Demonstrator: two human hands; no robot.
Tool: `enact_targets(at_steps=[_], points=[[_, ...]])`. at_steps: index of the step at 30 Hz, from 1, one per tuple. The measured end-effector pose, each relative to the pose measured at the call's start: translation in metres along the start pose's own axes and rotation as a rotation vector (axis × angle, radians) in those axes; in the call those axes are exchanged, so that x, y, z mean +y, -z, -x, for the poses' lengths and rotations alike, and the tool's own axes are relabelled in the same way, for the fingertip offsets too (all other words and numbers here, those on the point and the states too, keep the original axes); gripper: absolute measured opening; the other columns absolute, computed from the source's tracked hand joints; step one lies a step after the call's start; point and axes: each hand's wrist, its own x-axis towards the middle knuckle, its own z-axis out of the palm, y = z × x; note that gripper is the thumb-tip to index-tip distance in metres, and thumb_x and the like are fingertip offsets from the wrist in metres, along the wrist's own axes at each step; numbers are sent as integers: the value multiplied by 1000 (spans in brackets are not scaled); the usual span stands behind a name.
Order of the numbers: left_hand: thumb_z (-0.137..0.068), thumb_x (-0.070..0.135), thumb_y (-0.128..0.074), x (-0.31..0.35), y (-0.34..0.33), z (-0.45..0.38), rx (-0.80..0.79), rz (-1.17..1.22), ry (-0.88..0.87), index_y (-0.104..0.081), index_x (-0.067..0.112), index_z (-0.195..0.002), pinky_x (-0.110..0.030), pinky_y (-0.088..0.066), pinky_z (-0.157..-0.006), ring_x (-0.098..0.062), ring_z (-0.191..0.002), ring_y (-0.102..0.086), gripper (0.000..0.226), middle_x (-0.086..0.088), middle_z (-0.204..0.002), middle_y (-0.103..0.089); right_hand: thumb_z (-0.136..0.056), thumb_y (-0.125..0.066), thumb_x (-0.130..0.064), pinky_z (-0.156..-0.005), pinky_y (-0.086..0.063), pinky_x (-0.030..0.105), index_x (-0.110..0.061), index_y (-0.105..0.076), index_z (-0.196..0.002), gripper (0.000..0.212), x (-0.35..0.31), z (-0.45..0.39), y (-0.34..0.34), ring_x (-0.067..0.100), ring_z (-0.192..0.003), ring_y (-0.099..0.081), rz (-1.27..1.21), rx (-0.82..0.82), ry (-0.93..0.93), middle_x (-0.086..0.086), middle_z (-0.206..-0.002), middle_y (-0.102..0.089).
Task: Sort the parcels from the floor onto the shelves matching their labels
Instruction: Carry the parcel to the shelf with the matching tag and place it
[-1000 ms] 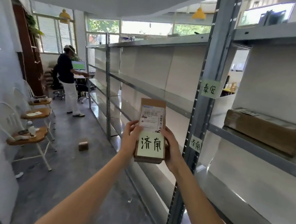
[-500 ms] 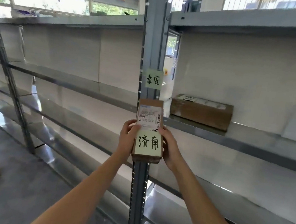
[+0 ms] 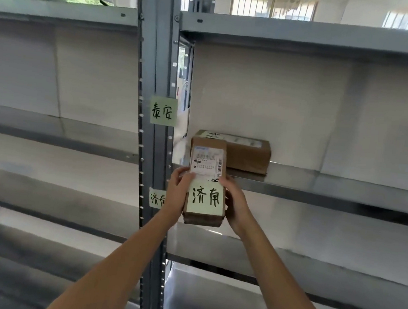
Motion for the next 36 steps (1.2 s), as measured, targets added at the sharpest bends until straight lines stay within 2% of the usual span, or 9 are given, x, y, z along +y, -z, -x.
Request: enact_targets(at_steps=[3, 7, 12, 16, 20, 24, 28, 31, 36], points=[[-98, 16, -53, 1, 9, -3, -66, 1, 20, -46, 17, -123, -26, -57, -56, -22, -78, -72, 26, -22, -117, -63, -96, -63, -36, -74, -54, 29, -22, -59, -137, 44, 5, 5, -8, 26, -106, -68, -11, 64, 6, 14, -123, -73], [-98, 15, -53, 5, 28, -3, -141, -2, 44, -46, 20, -122, -25, -57, -55, -20, -77, -72, 26, -20, -118, -63, -89, -67, -38, -73, -55, 28, -22, -58, -138, 52, 14, 15, -25, 24, -107, -66, -51, 125, 28, 13, -126, -71], [-99, 11, -50, 13, 48, 3, -212, -21, 60, -46, 15, -124, -21, -55, -51, -7, -63, -71, 25, -9, -101, -66, -80, -71, -44, -74, -57, 29, -22, -54, -141, 67, 24, 25, -47, 27, -111, -67, -51, 185, 22, 14, -127, -71], [-99, 15, -51, 8, 57, 8, -242, -5, 75, -47, 17, -124, -28, -58, -56, -16, -70, -73, 25, -10, -99, -69, -79, -71, -46, -75, -58, 32, -23, -54, -140, 67, 30, 33, -53, 26, -112, -67, -30, 217, 16, 12, -127, -71], [-97, 17, -55, -7, 62, 14, -237, -17, 69, -48, 19, -123, -32, -59, -61, -26, -83, -72, 26, -17, -114, -66, -82, -70, -46, -73, -58, 30, -23, -52, -141, 66, 40, 46, -46, 23, -108, -68, -17, 212, -1, 12, -127, -70], [-97, 18, -56, -24, 64, 25, -275, -18, 76, -50, 19, -121, -37, -60, -65, -29, -88, -73, 25, -19, -124, -62, -82, -72, -44, -75, -59, 31, -23, -51, -142, 67, 56, 59, -36, 29, -112, -65, -42, 219, -32, 16, -130, -67], [-98, 18, -55, -38, 65, 34, -286, 1, 104, -47, 15, -127, -33, -60, -65, -22, -87, -73, 30, -18, -126, -61, -84, -72, -40, -91, -61, 44, -23, -51, -142, 64, 71, 62, -27, 35, -120, -63, -66, 233, -47, 17, -131, -67], [-98, 19, -54, -49, 62, 44, -268, 13, 102, -48, 15, -128, -31, -60, -67, -22, -95, -72, 30, -14, -128, -61, -83, -74, -42, -107, -49, 62, -23, -52, -141, 64, 77, 63, -19, 44, -128, -59, -71, 232, -44, 19, -133, -66], [-98, 23, -55, -59, 58, 49, -262, 29, 102, -46, 17, -128, -41, -62, -75, -28, -100, -71, 31, -14, -130, -60, -77, -74, -45, -106, -50, 61, -23, -53, -139, 69, 77, 67, -14, 45, -126, -60, -25, 249, -57, 20, -132, -66]])
